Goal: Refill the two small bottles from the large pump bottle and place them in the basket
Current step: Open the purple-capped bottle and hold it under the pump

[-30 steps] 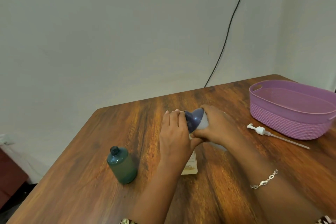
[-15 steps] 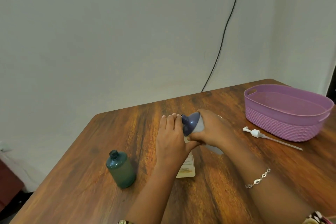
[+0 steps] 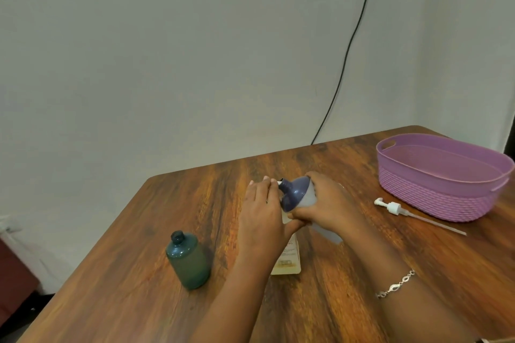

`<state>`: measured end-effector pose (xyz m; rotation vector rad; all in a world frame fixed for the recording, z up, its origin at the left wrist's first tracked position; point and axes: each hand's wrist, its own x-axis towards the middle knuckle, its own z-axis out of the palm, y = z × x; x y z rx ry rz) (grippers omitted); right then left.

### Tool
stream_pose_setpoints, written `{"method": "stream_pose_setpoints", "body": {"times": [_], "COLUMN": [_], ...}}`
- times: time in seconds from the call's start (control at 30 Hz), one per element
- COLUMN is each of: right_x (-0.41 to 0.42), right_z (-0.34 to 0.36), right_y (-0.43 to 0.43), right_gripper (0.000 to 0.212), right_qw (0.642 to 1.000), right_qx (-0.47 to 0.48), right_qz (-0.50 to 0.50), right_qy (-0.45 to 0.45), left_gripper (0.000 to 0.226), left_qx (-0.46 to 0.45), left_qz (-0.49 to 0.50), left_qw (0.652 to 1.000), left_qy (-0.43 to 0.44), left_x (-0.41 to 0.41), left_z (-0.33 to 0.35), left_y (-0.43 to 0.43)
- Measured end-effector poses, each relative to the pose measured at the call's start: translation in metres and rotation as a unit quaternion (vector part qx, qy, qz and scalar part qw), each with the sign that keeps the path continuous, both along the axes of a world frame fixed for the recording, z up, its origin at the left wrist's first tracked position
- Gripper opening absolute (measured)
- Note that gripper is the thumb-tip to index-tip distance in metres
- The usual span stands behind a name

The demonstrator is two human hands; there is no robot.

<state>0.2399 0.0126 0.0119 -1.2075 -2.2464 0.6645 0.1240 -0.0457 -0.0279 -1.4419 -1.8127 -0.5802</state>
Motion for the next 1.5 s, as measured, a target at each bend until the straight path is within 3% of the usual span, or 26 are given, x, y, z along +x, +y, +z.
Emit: {"method": "stream_pose_setpoints", "body": {"times": [0.13,0.27,0.63,0.93,1.1,1.3,1.5], "right_x": [-0.003,-0.005,-0.004,-0.005,-0.004,-0.004,-0.006], "right_z": [-0.001,0.002,-0.001,0.001,0.003,0.008,0.002], "right_y": [0.003,0.007,0.01,0.008,0.009,0.008,0.008], "right_gripper": [0.067,0.055,0.069,0.069,0.071,0.073,0.074], "right_qw": [0.999,0.999,0.998,0.999,0.996,0.998,0.995], "right_qx": [0.019,-0.004,0.02,0.025,0.038,0.047,0.049], "right_qz": [-0.004,0.008,-0.002,0.009,0.01,0.014,-0.005], "right_qy": [-0.045,-0.044,-0.057,-0.043,-0.074,-0.044,-0.091], "left_gripper": [0.081,0.083,0.077,0.08,0.078,0.079,0.079], "left_qx": [-0.003,0.007,-0.006,0.049,0.047,0.058,0.045], "left_qz": [-0.005,-0.032,-0.059,-0.061,-0.049,-0.056,-0.034], "left_qw": [1.0,0.999,0.993,0.996,0.996,0.996,0.997], "left_qy": [-0.023,-0.027,-0.099,-0.036,-0.063,-0.032,-0.048], "left_x": [0.004,0.002,0.002,-0.006,0.001,-0.003,-0.001], "left_z": [-0.005,0.007,0.002,-0.001,-0.008,0.006,-0.009], "left_y": [0.0,0.001,0.001,0.006,0.006,0.006,0.007]}}
